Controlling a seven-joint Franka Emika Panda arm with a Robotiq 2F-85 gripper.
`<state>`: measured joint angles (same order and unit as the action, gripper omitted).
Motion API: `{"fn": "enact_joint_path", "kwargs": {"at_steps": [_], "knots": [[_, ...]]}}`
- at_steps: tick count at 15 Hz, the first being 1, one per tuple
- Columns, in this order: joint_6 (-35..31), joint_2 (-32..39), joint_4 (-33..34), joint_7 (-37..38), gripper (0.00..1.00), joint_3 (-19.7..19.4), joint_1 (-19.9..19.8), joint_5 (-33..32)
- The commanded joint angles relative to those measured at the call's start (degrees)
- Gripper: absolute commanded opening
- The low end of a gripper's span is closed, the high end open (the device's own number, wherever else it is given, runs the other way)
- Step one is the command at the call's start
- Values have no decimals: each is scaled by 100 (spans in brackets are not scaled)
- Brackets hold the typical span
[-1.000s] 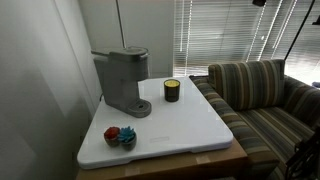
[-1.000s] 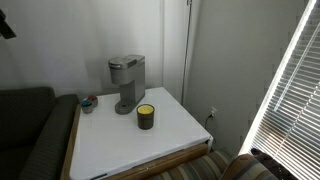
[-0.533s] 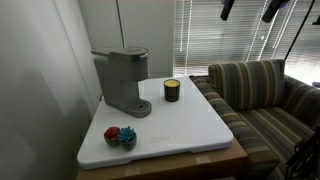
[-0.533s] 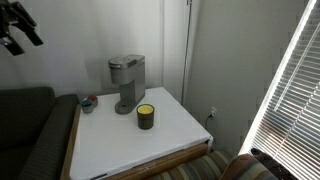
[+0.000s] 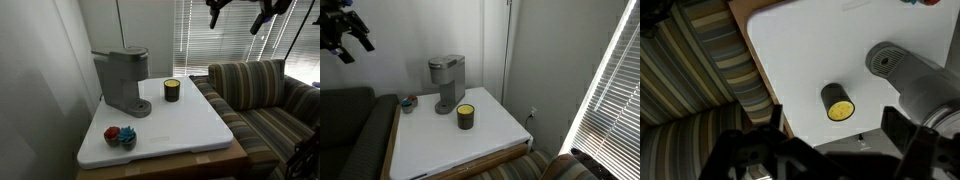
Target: Open the coffeemaker
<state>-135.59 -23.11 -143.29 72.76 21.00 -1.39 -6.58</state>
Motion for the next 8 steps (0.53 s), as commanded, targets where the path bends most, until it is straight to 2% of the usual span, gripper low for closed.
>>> {"fn": "enact_joint_path", "kwargs": {"at_steps": [1, 5, 8], "knots": [[-371, 410, 110, 581, 100, -77, -14, -85], [-977, 1014, 164, 890, 100, -373, 14, 122], [-1532, 1596, 293, 380, 100, -807, 198, 643]]}}
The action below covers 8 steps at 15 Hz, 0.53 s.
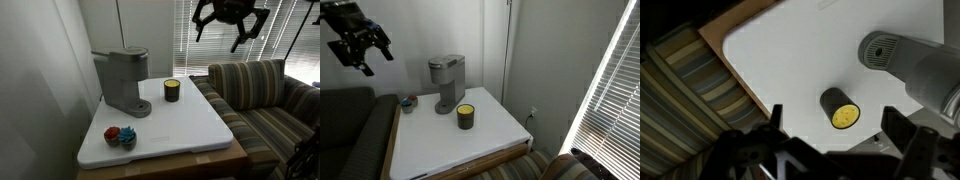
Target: Open the coffeemaker
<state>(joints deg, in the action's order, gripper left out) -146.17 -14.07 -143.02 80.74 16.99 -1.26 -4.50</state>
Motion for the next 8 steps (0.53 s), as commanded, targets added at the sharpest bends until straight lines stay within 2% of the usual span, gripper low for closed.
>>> {"fn": "enact_joint_path", "kwargs": {"at_steps": [1, 4, 5, 8], "knots": [[-674, 877, 332, -801, 100, -558, 299, 761], [-765, 1259, 688, -2207, 100, -771, 630, 1765], [-727, 949, 358, -1549, 100, -729, 496, 1312], [-724, 1039, 437, -1615, 100, -761, 555, 1376]]}}
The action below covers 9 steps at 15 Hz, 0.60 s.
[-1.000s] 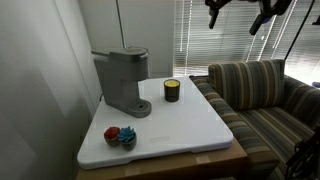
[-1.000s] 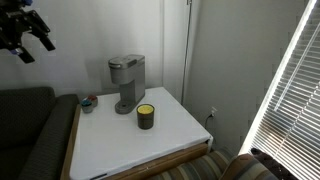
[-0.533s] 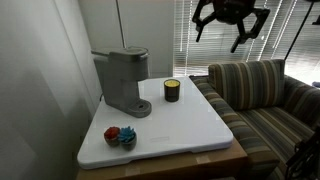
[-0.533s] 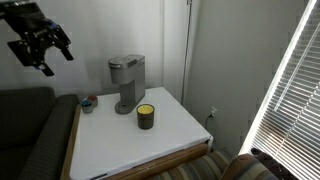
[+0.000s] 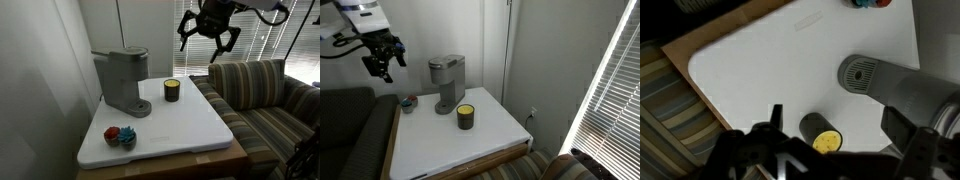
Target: Open the coffeemaker
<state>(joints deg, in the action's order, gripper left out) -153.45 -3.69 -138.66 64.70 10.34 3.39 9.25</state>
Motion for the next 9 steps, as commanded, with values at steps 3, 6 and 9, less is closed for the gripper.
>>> {"fn": "enact_joint_path", "kwargs": {"at_steps": [3, 6, 9], "knots": [[-55, -243, -166, -28, 100, -37, 147, -89], [-285, 125, 12, 96, 100, -20, 195, -181], [-503, 420, 166, 24, 100, -51, 249, -226]]}}
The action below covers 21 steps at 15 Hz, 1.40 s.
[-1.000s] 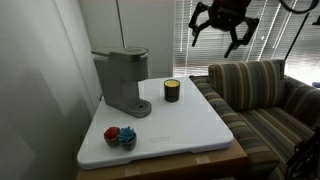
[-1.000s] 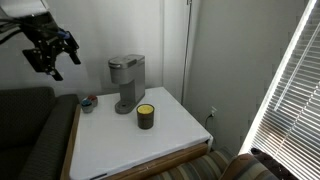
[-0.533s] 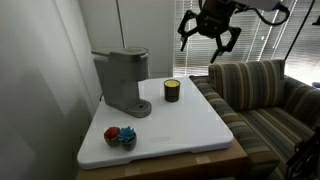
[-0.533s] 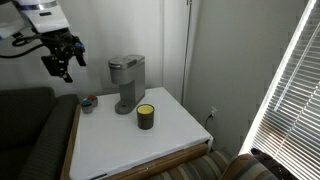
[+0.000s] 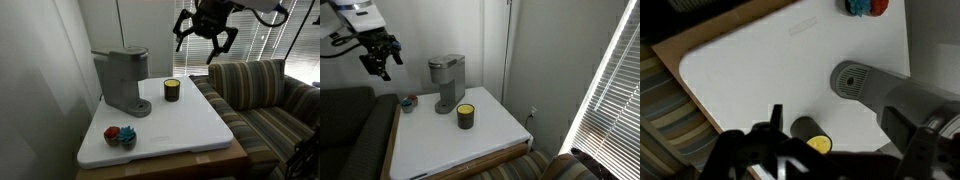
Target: Open the coffeemaker
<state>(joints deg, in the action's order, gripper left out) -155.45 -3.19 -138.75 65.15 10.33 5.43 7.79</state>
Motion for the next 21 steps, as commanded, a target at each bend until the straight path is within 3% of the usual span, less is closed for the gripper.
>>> {"fn": "enact_joint_path", "kwargs": {"at_steps": [1, 5, 7, 10, 13, 14, 15, 16, 17, 21], "knots": [[-449, 498, 260, -89, 100, -73, 59, -8], [-1348, 1264, 809, -1256, 100, 48, 167, 1591], [-1468, 1684, 1235, -1876, 100, 340, -55, 2310], [-1364, 2184, 1771, -2457, 100, 516, -266, 2747], [-1181, 2433, 2042, -2739, 100, 494, -430, 2691], [-1136, 2472, 2112, -2806, 94, 283, -286, 2726], [-1125, 2490, 2157, -2850, 77, 232, -296, 2700], [-1105, 2495, 2193, -2857, 70, 154, -269, 2662], [-1112, 2511, 2232, -2874, 68, 99, -247, 2649], [-1326, 2611, 2407, -2865, 39, 169, -196, 2841]]}}
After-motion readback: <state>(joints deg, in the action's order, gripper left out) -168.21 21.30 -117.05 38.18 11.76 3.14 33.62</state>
